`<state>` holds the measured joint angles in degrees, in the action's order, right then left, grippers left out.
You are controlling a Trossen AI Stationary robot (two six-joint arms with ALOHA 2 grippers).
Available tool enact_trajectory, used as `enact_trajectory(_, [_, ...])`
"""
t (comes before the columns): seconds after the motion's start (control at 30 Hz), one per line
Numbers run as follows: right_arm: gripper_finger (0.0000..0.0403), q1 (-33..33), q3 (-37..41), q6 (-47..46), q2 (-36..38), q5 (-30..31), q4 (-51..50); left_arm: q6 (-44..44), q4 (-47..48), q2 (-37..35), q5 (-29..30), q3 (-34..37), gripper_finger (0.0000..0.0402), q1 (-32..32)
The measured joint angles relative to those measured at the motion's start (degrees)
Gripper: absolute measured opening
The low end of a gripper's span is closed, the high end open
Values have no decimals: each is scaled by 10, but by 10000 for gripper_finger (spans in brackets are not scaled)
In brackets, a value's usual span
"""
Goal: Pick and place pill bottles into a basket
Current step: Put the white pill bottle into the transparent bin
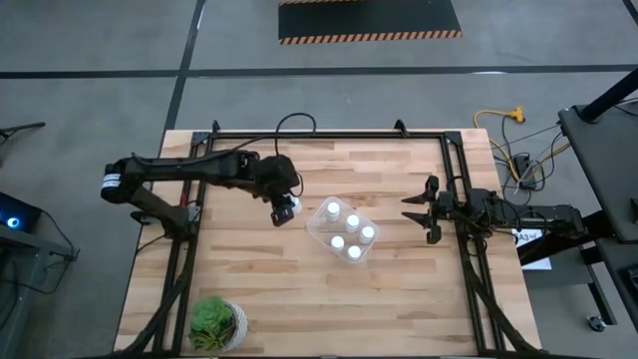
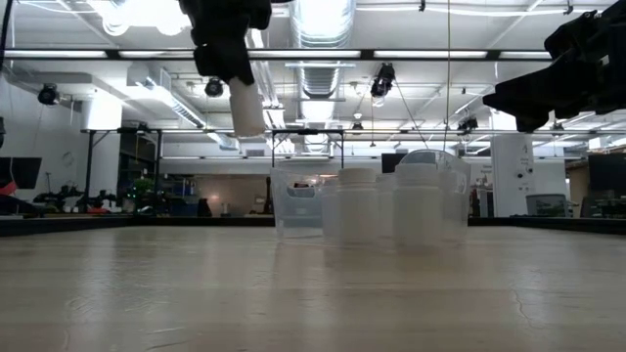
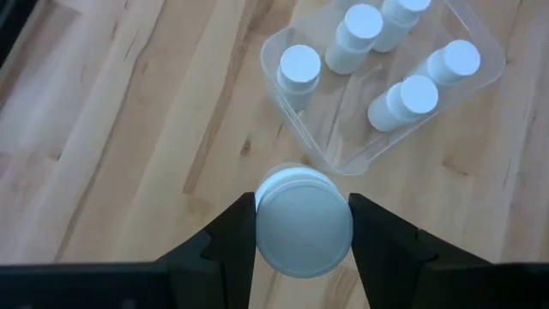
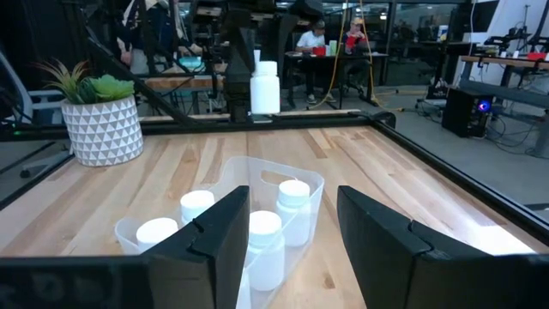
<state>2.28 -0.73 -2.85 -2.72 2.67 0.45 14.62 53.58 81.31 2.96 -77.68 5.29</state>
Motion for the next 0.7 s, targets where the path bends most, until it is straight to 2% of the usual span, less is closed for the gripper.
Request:
enact_trajectory(0.47, [166, 0, 0, 0, 0, 0, 0, -73, 32, 124, 6, -121, 143, -41])
enact_trajectory(0.7, [166, 0, 0, -1, 0, 0, 0, -90, 22, 171, 6, -156, 143, -63])
